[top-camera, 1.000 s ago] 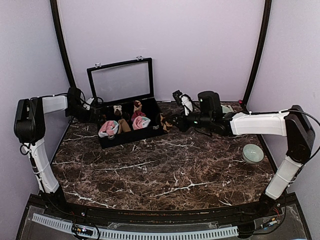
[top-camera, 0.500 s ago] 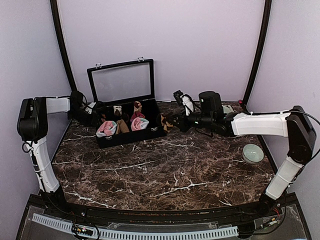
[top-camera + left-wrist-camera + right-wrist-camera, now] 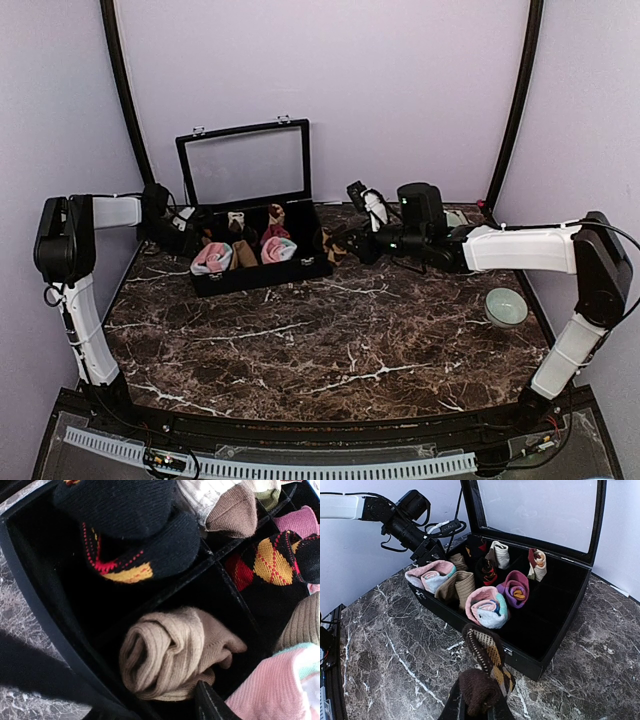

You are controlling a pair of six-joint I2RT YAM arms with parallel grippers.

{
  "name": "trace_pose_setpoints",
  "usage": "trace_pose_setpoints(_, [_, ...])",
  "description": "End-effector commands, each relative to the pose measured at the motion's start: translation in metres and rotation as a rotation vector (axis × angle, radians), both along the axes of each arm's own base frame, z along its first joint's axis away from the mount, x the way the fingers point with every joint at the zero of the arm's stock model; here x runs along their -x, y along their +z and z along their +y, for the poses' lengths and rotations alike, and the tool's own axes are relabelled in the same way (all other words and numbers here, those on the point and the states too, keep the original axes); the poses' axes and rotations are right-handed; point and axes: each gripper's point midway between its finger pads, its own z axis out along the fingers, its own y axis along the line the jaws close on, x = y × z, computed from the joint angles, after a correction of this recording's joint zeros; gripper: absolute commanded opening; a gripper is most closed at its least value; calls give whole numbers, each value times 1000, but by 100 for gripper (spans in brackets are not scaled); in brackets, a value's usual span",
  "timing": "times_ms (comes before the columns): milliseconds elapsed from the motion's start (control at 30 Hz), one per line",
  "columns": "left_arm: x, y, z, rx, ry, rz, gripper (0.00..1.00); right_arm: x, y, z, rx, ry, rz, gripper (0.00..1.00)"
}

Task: Roll the socks
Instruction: Move the storage box to the center of the board.

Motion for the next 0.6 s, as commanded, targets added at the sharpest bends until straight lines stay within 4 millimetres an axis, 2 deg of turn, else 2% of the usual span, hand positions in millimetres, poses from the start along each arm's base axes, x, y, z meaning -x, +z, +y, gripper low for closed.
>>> trace_pose_setpoints(0, [57,-8,-47,87,-247,102,39,-4,17,-3,-25,-19,-32,0])
trace_pose_setpoints(200, [89,-10,-69,111,-354,148,35,-8,12,-5,7,-36,-27,0])
trace_pose_setpoints(433, [126,-8,-88,146,-443,175,34,-19,7,-12,75,-81,-54,0])
trace_pose_setpoints(500, [135,-6,-93,158,-469,185,34,-23,0,-16,104,-93,-57,0])
trace_pose_setpoints(567, [141,-5,-96,159,-482,189,35,-31,11,-14,104,-100,-85,0])
